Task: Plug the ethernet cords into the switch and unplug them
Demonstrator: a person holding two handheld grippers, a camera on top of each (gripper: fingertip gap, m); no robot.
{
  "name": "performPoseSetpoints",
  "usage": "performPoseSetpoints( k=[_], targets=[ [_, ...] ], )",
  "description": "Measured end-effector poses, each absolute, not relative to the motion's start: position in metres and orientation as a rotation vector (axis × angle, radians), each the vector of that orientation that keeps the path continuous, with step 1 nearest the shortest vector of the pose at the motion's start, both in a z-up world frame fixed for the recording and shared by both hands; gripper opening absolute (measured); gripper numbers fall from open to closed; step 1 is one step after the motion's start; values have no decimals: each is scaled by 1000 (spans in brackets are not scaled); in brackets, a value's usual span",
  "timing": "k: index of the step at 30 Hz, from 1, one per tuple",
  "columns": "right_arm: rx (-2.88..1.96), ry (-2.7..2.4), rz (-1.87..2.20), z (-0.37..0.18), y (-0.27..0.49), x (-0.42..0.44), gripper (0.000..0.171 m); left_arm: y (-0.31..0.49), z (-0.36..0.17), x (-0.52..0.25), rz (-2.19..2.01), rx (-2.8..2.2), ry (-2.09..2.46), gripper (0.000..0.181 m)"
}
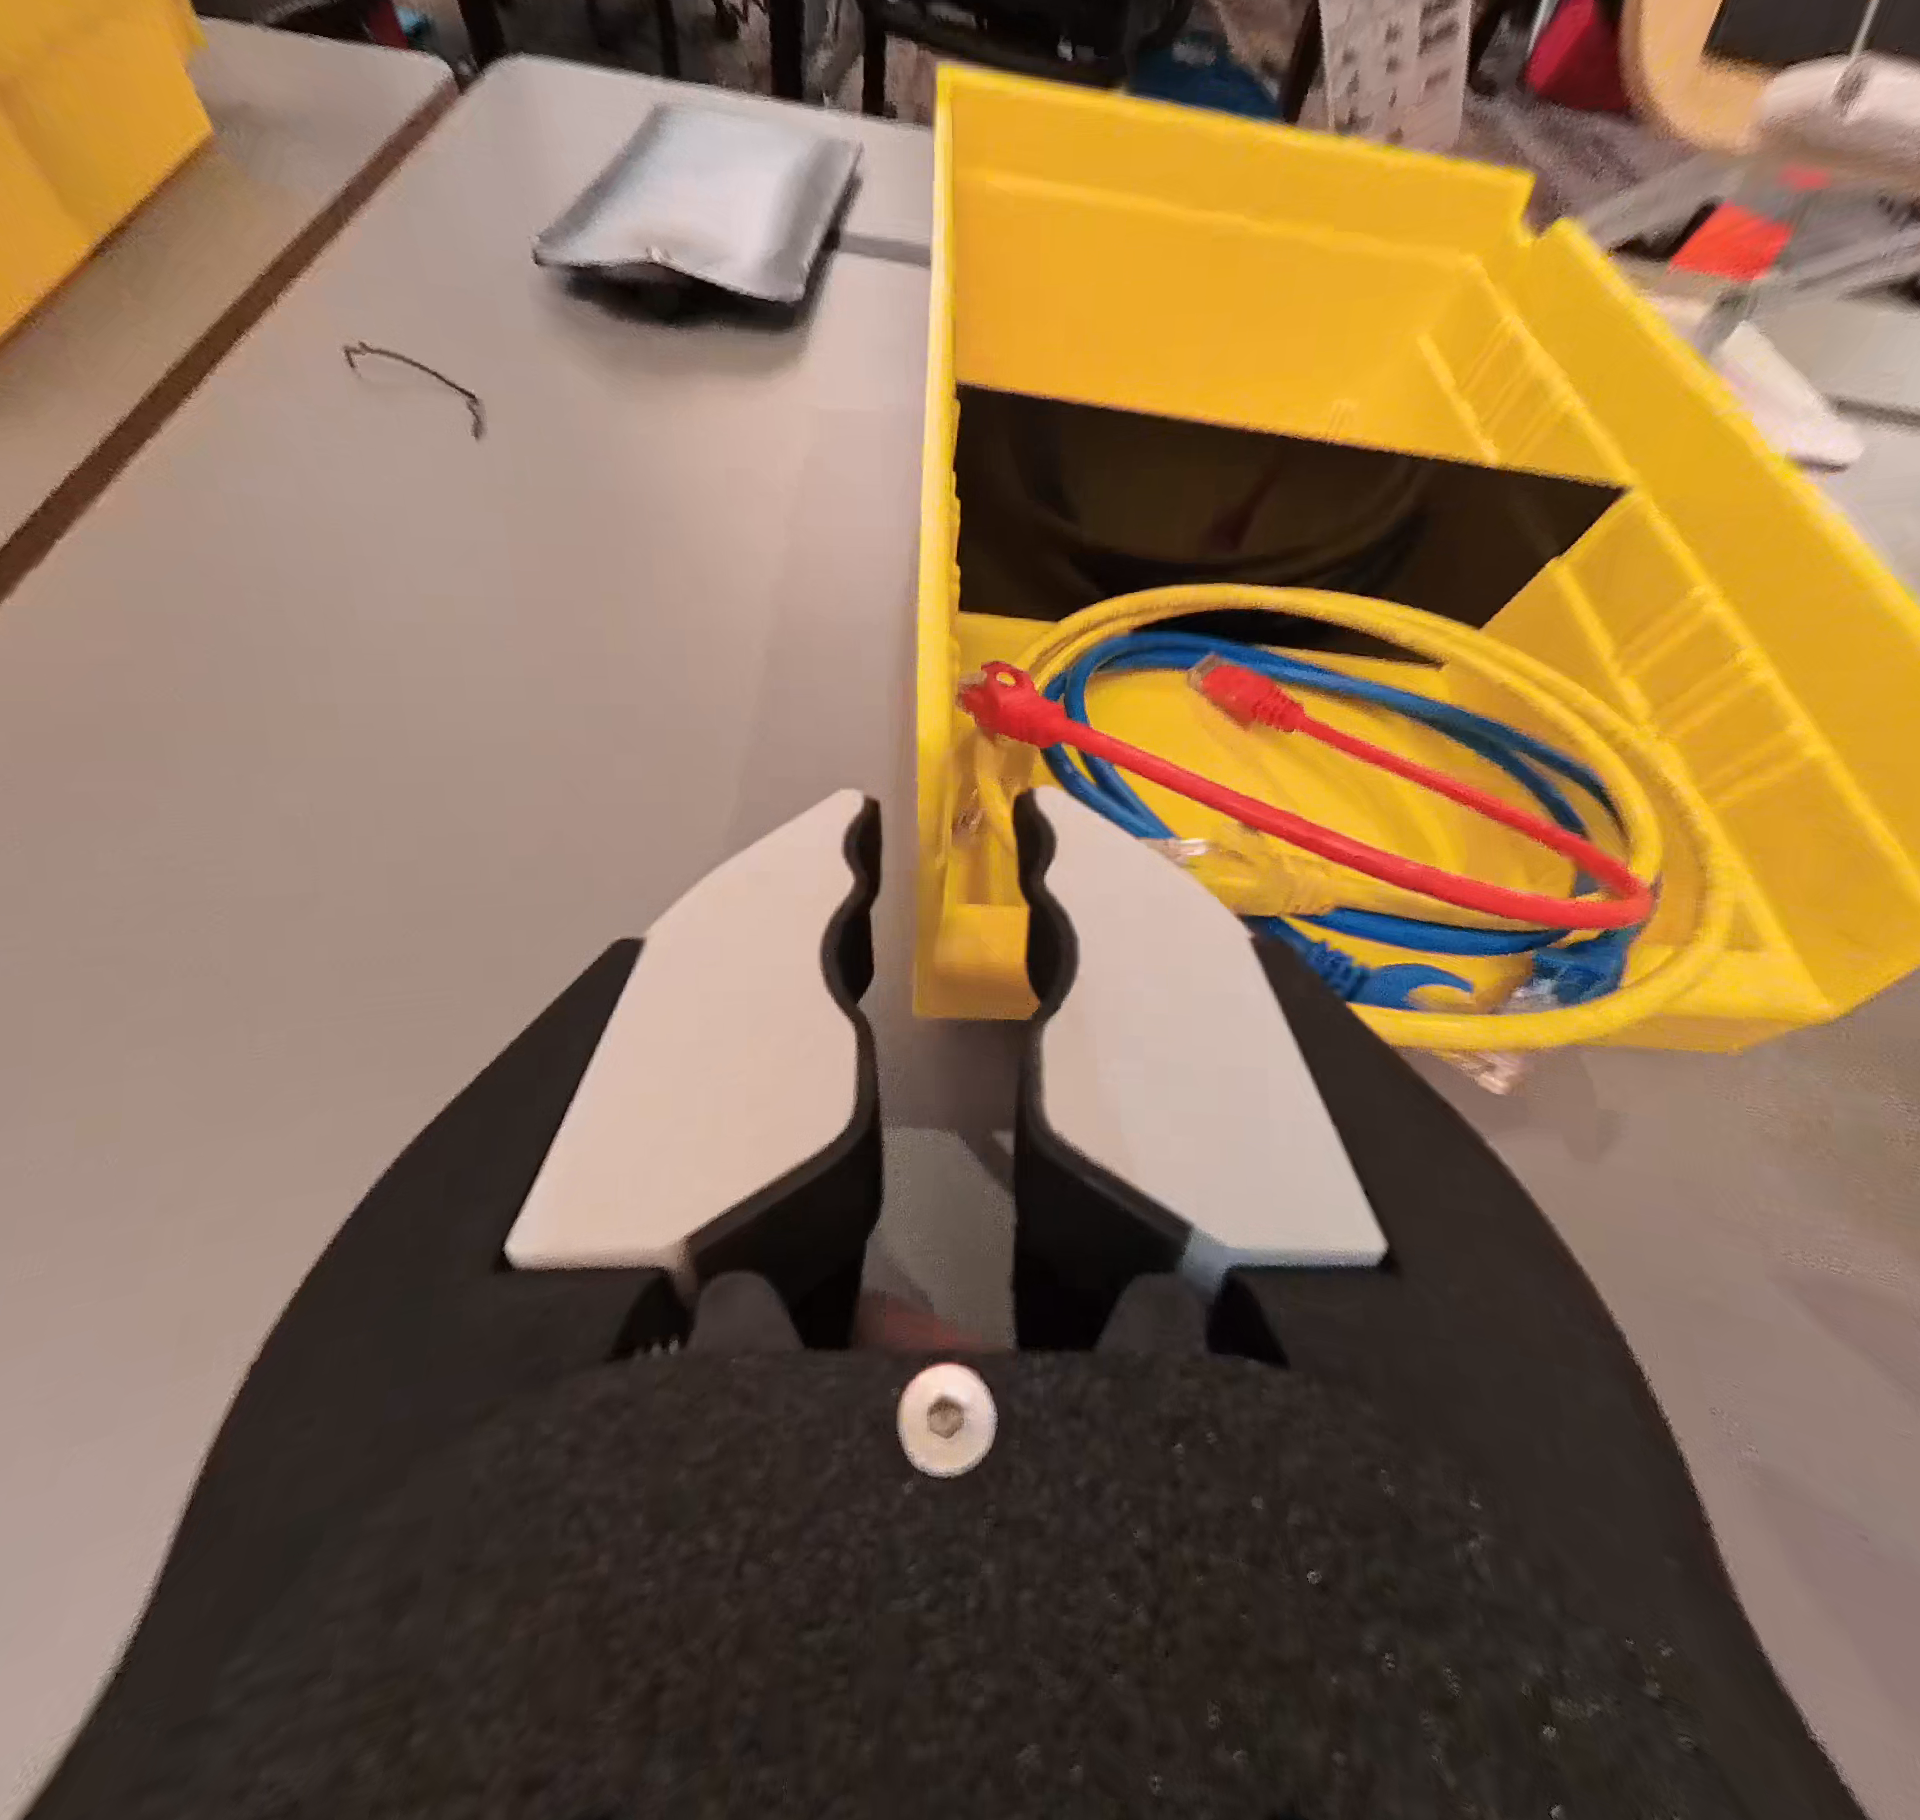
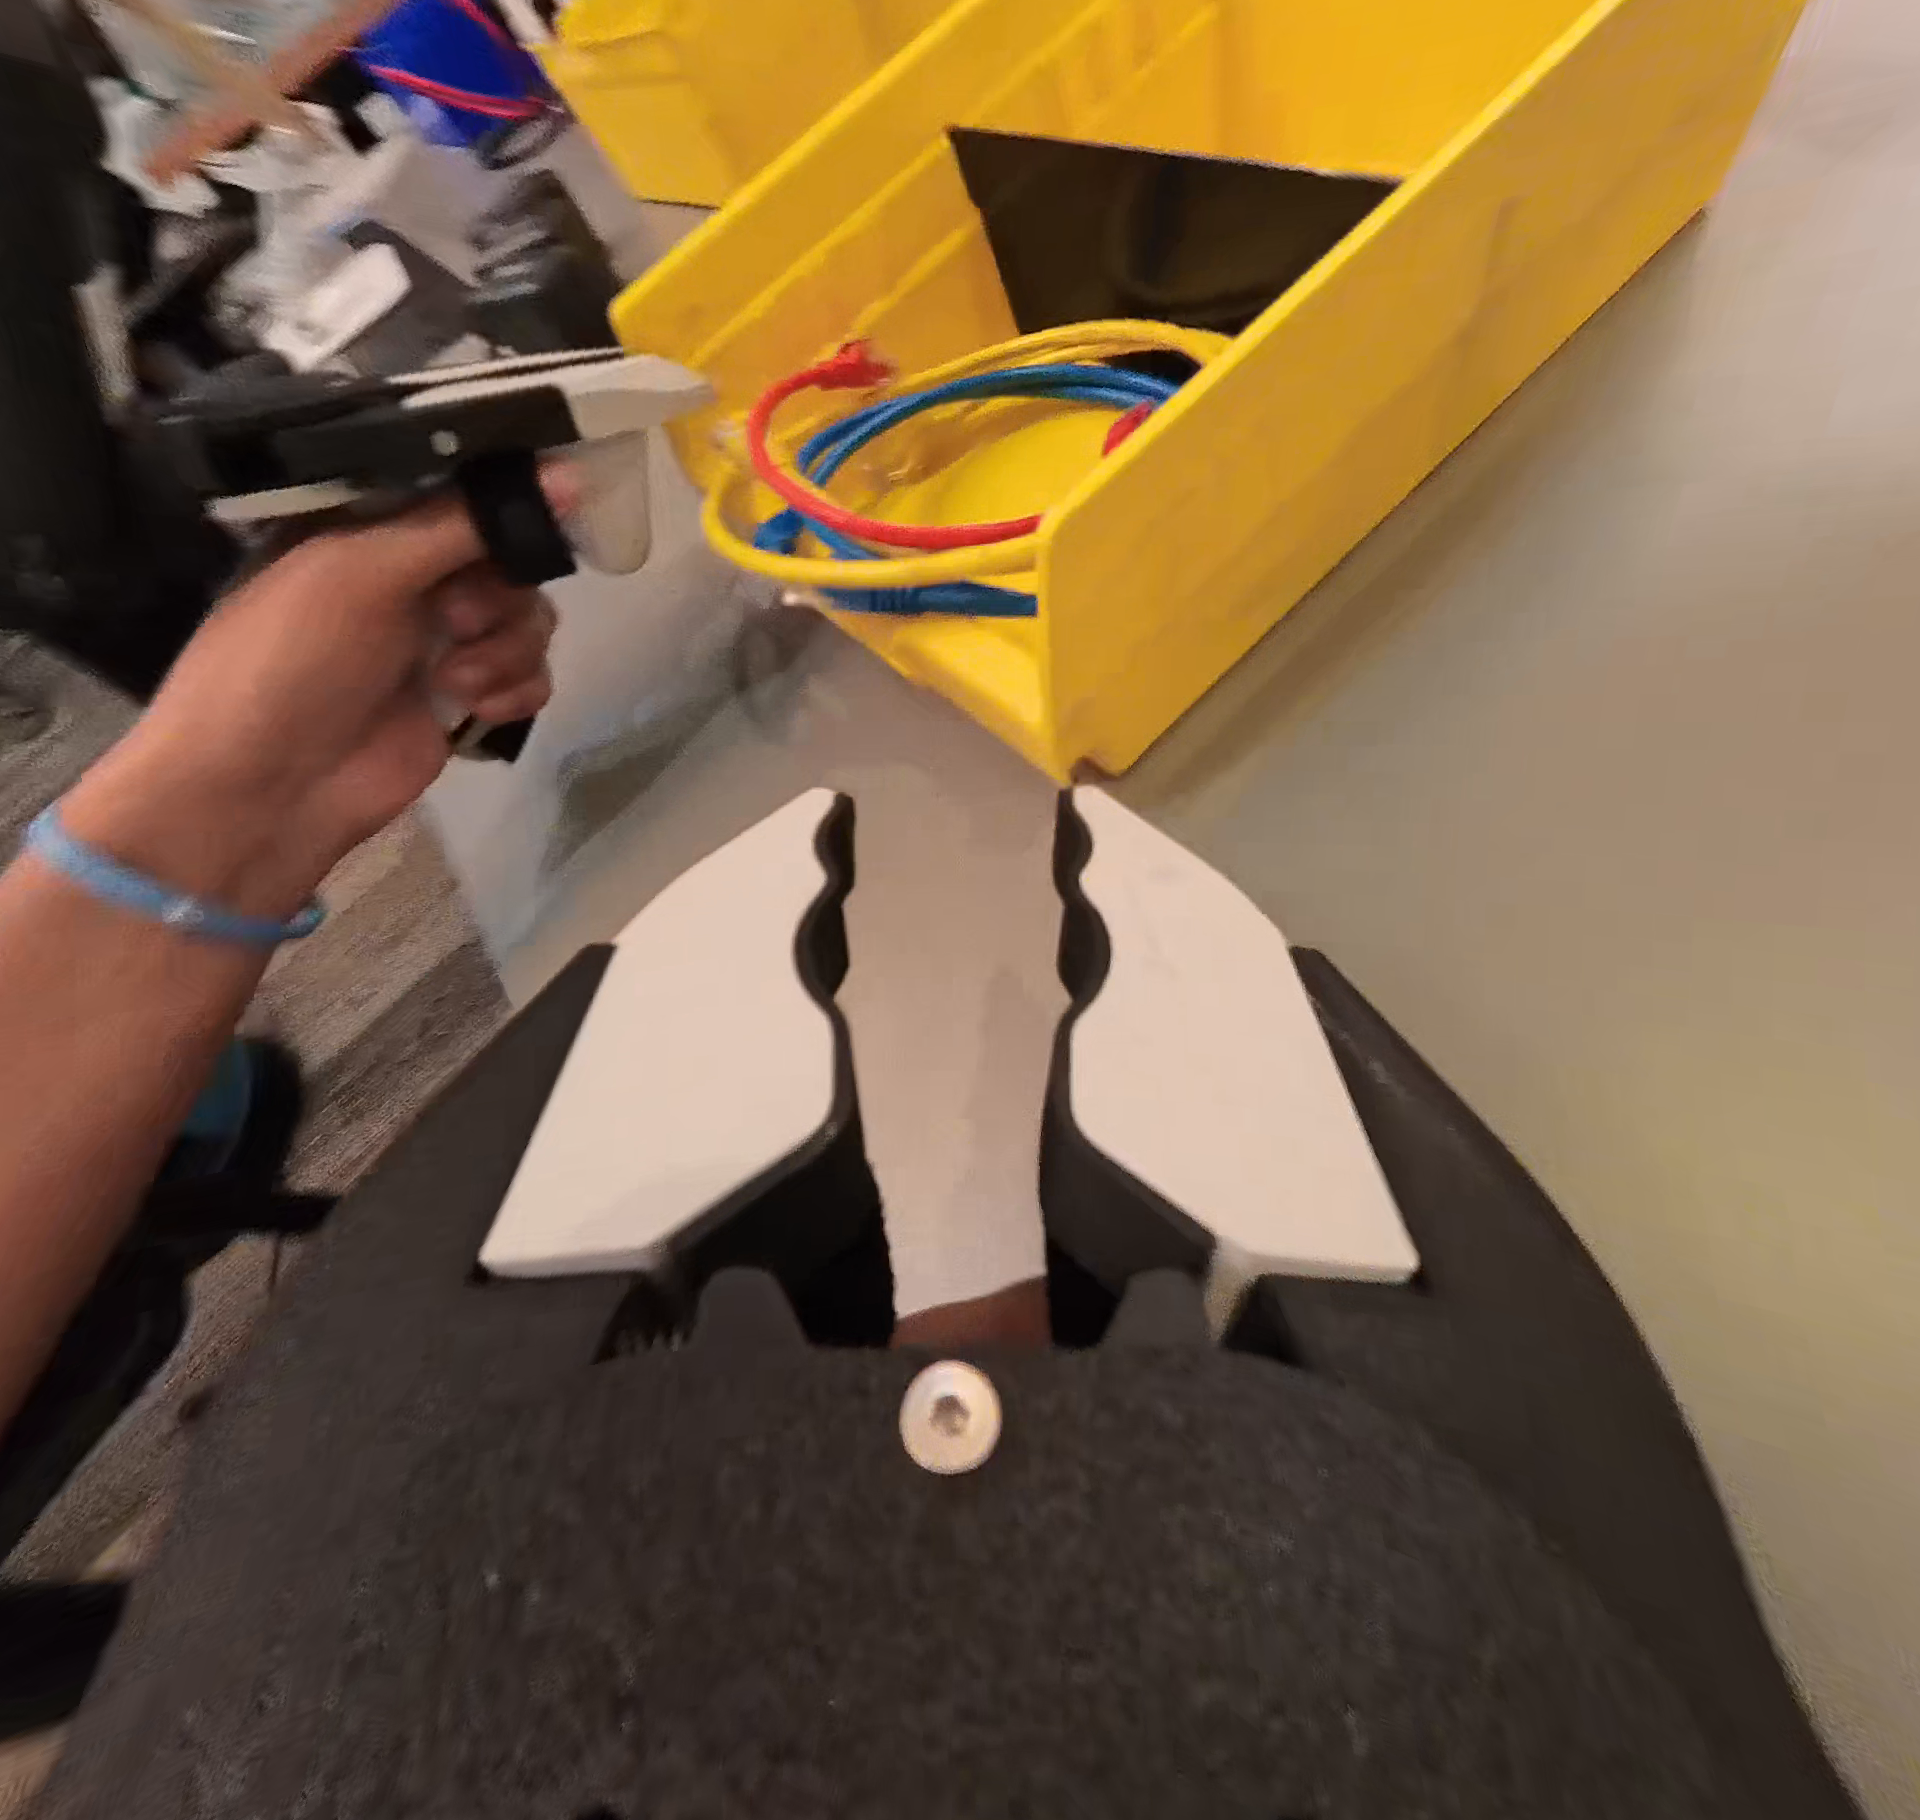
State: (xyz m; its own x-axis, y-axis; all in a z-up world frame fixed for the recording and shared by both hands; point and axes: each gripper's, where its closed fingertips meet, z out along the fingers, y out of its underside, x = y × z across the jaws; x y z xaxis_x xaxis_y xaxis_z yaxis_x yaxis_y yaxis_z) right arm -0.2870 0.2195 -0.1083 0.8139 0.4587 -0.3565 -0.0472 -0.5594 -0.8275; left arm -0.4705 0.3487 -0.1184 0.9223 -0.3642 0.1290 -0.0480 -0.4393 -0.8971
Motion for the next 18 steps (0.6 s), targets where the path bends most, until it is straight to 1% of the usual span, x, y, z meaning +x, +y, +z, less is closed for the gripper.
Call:
performPoseSetpoints(
  k=[3, 7, 10, 11, 13, 18],
  targets=[
    [-2007, -338, 642, -94, 193, -232, 37, 341, -98, -478, -393, -1939, 206, 27],
    [-1949, -198, 432, -96, 168, -122, 37, 327, -82, -485, -326, -1897, 112, 27],
    [-1883, 21, 531, -95, 140, -54, 39, 309, -74, -461, -312, -1889, 129, 27],
    [-1842, 68, 575, -91, 130, -35, 42, 302, -74, -446, -349, -1896, 141, 27],
    [-1763, 178, 562, -85, 111, 8, 43, 281, -81, -411, -456, -1913, 190, 27],
    [-1749, 385, 187, -96, 63, 117, 43, 234, -112, -366, -496, -1957, 360, 24]
  ],
)
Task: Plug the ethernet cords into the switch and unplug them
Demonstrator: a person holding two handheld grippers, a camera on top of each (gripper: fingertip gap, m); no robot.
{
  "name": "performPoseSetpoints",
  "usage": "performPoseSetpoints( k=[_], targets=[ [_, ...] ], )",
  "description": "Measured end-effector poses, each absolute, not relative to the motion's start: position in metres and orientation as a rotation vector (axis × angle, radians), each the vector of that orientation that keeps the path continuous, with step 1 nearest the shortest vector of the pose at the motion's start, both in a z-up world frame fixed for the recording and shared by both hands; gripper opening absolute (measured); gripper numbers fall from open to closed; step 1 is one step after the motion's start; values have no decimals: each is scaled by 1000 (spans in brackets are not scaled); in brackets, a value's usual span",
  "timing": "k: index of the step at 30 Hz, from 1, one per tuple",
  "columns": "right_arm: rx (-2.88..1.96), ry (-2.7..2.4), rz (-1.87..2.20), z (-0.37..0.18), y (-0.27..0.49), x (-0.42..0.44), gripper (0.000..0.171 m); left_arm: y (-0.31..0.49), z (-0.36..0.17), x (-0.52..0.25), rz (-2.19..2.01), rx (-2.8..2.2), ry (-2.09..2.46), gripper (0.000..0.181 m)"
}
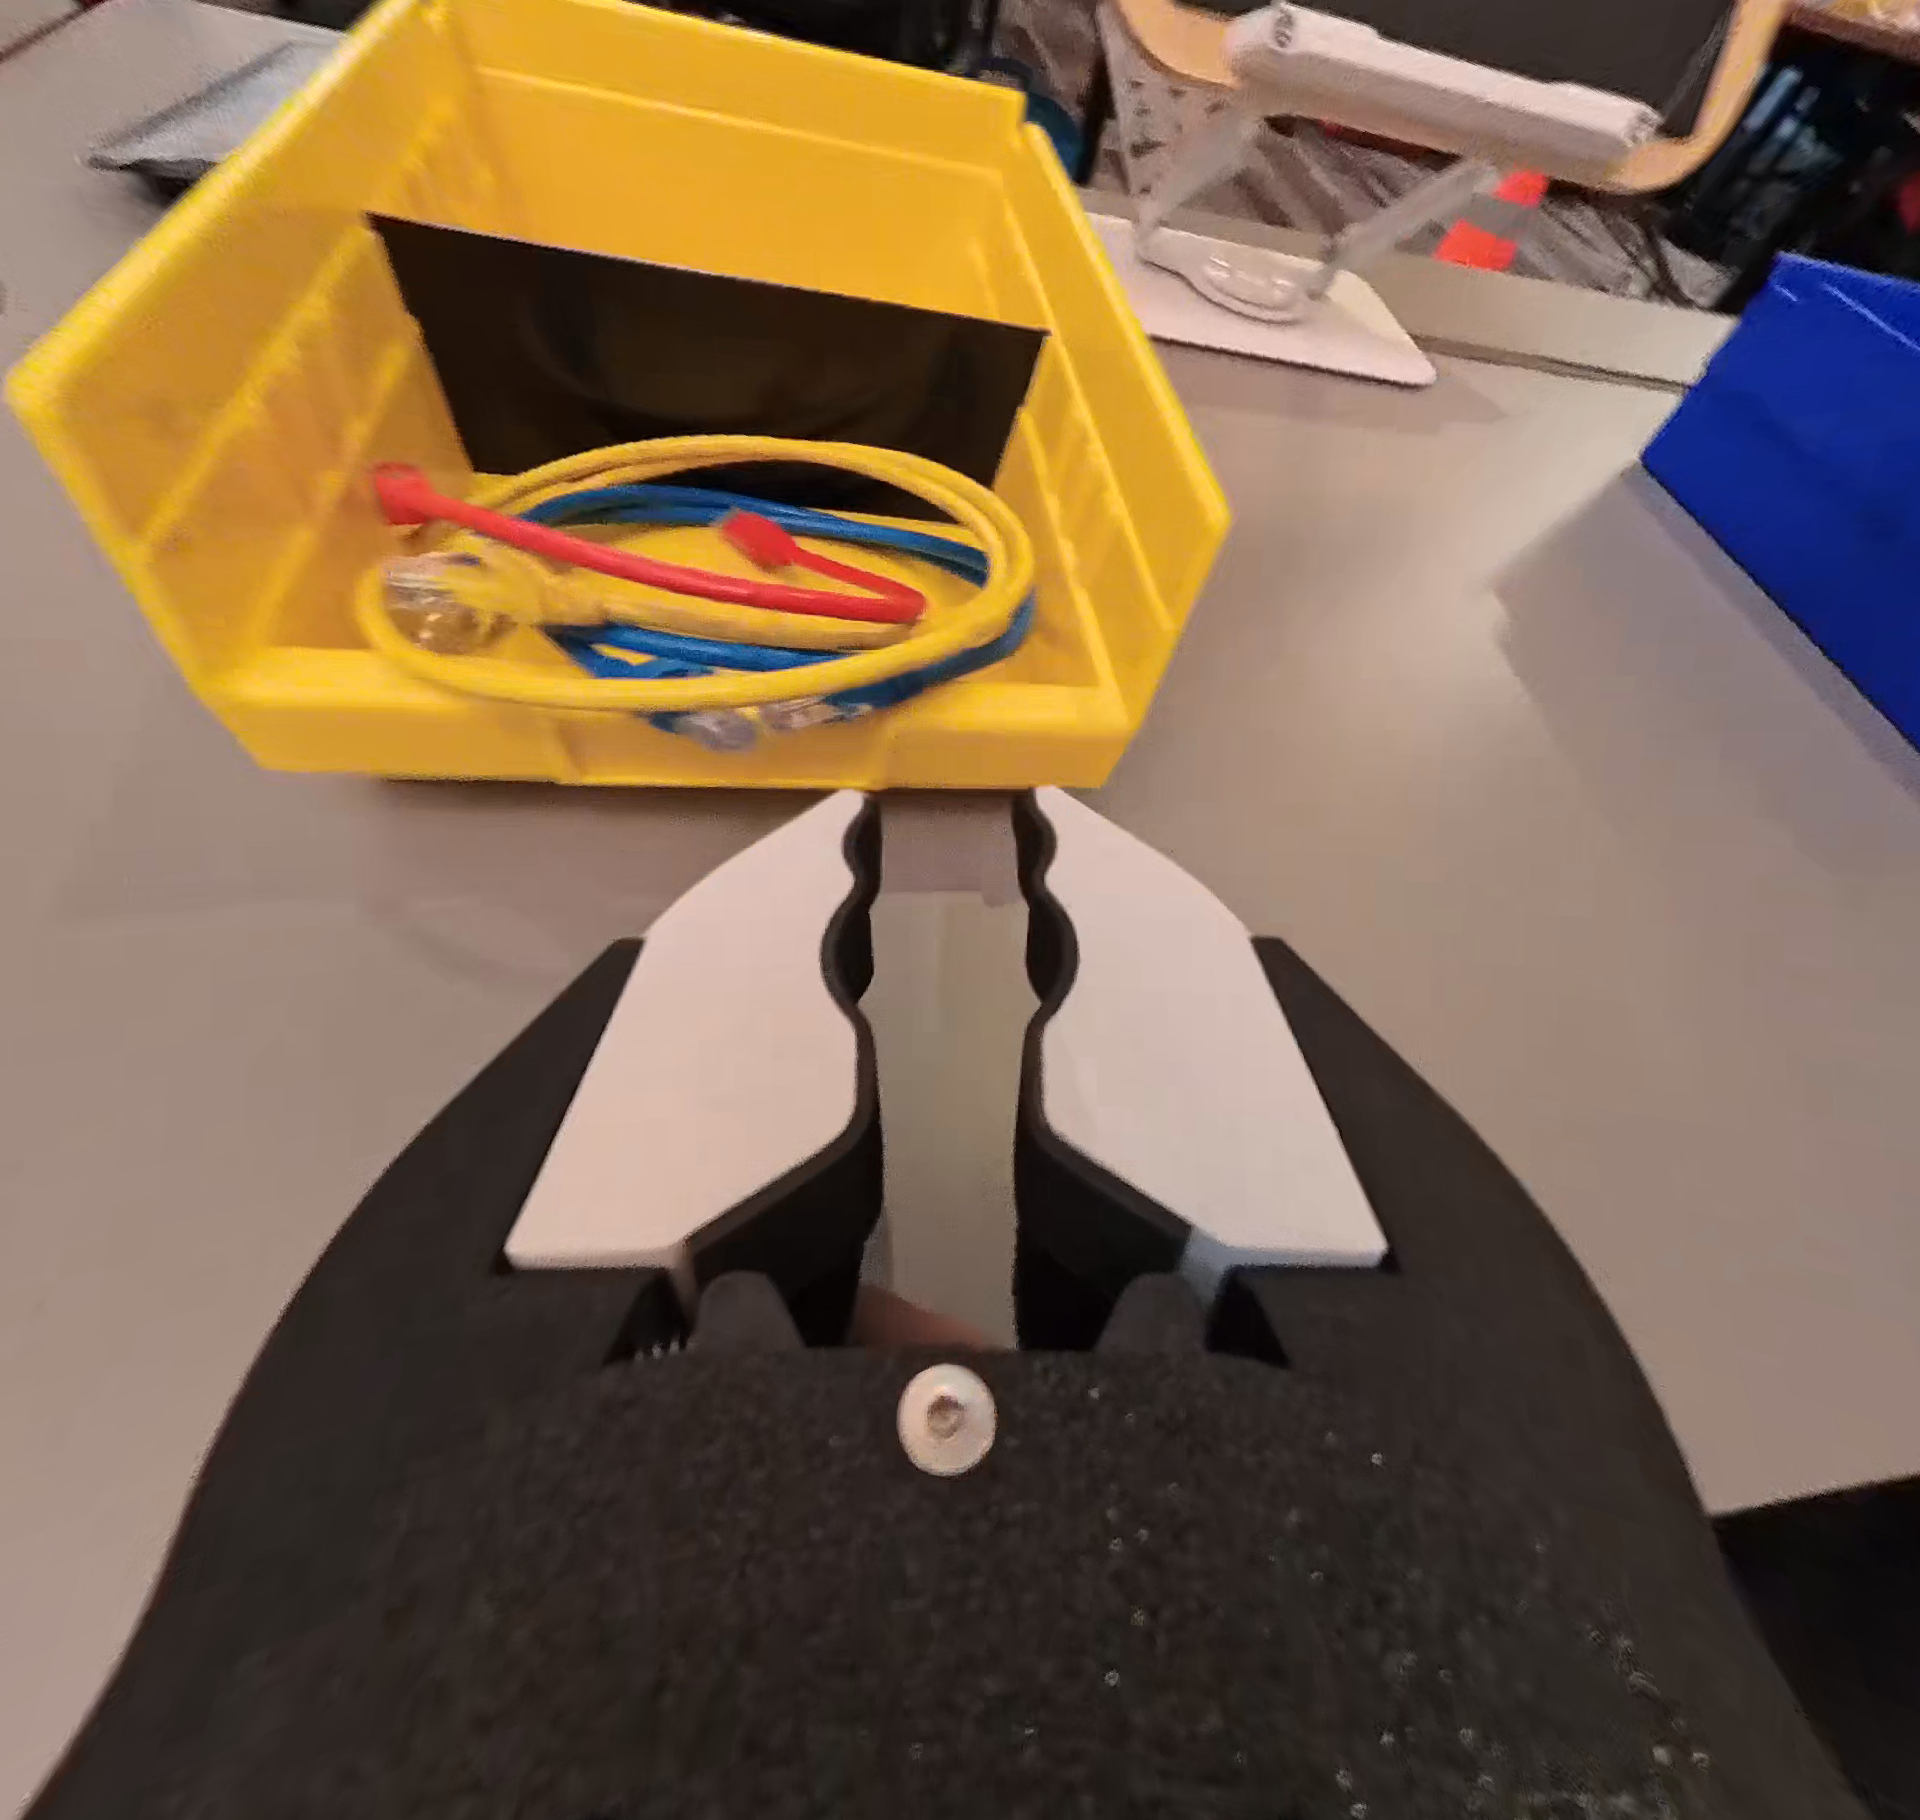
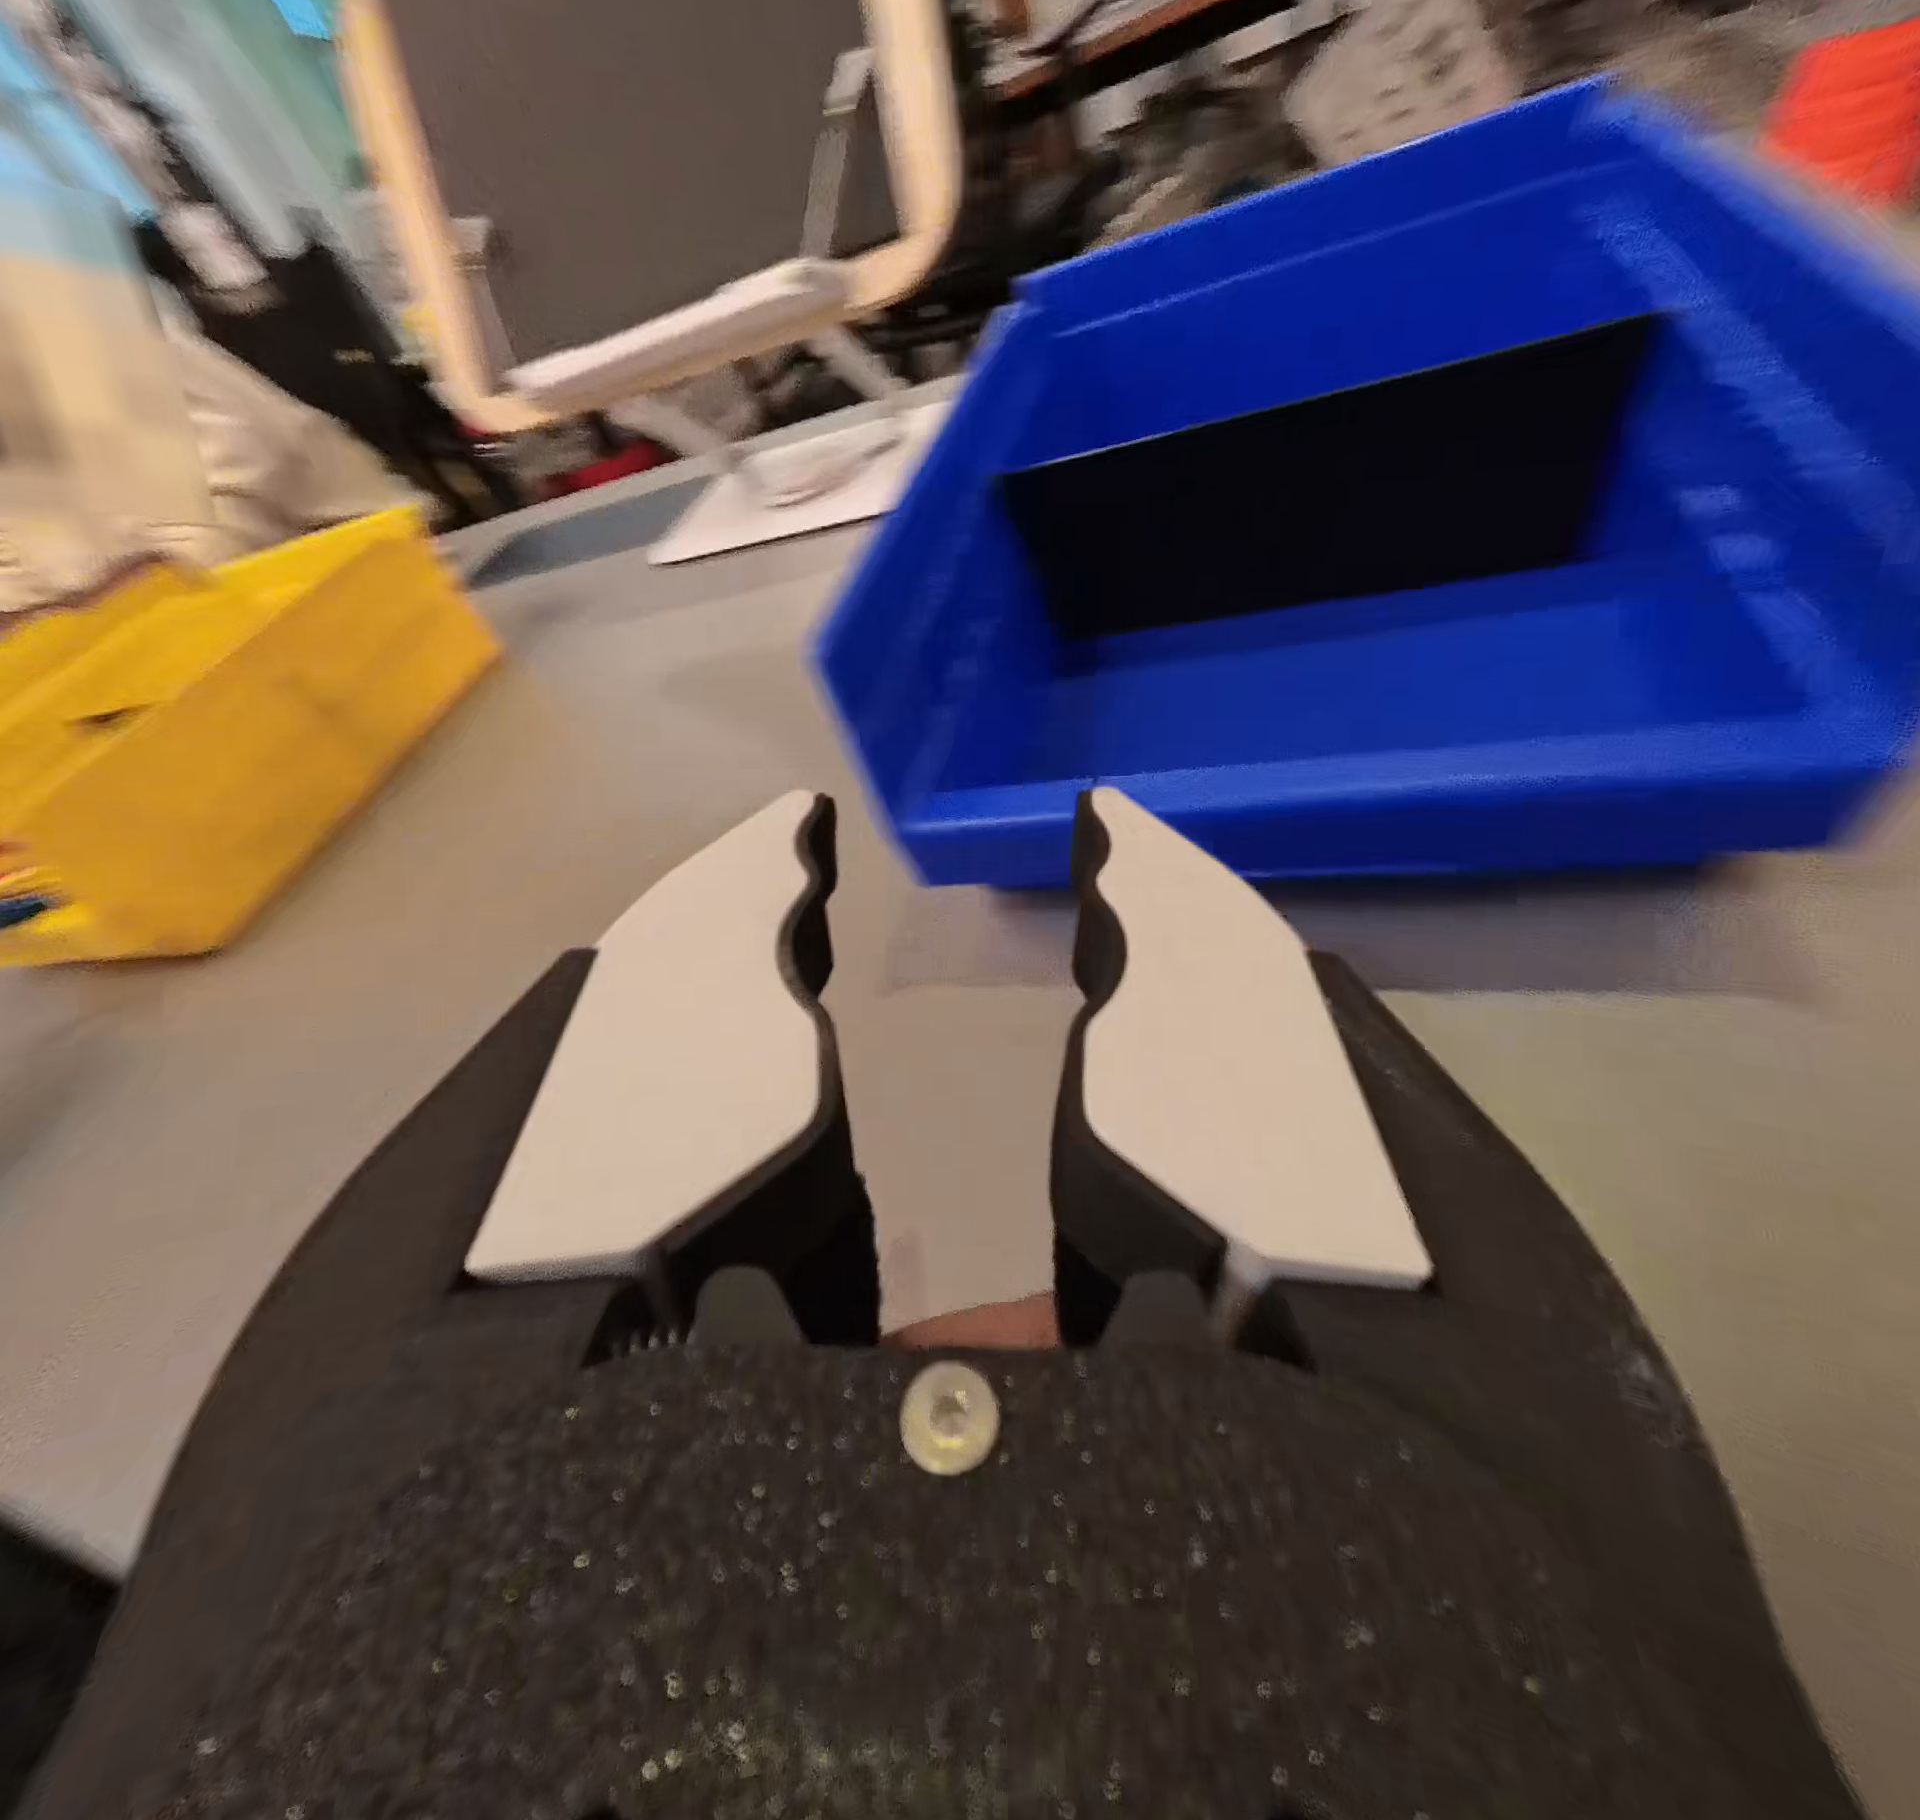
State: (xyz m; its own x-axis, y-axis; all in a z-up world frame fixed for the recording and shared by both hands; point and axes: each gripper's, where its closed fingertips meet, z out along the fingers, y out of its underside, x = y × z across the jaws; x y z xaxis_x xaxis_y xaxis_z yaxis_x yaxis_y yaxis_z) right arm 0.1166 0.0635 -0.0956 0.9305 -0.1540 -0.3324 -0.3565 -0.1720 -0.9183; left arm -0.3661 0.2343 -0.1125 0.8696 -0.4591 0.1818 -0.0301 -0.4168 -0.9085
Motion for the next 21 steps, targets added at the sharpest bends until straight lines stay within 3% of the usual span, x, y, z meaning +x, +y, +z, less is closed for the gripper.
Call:
performPoseSetpoints(
  k=[6, 7, 10, 21],
  targets=[
    [-1850, 554, -130, -122, 44, 188, 48, 244, -121, -354, -453, -1944, 531, 25],
    [-1848, 593, -134, -124, 44, 190, 57, 246, -124, -355, -431, -1949, 551, 25],
    [-1823, 560, -46, -122, 51, 175, 50, 250, -128, -356, -416, -1963, 560, 25],
    [-1881, 493, -121, -129, 60, 168, 57, 246, -135, -347, -468, -1991, 584, 26]
  ],
)
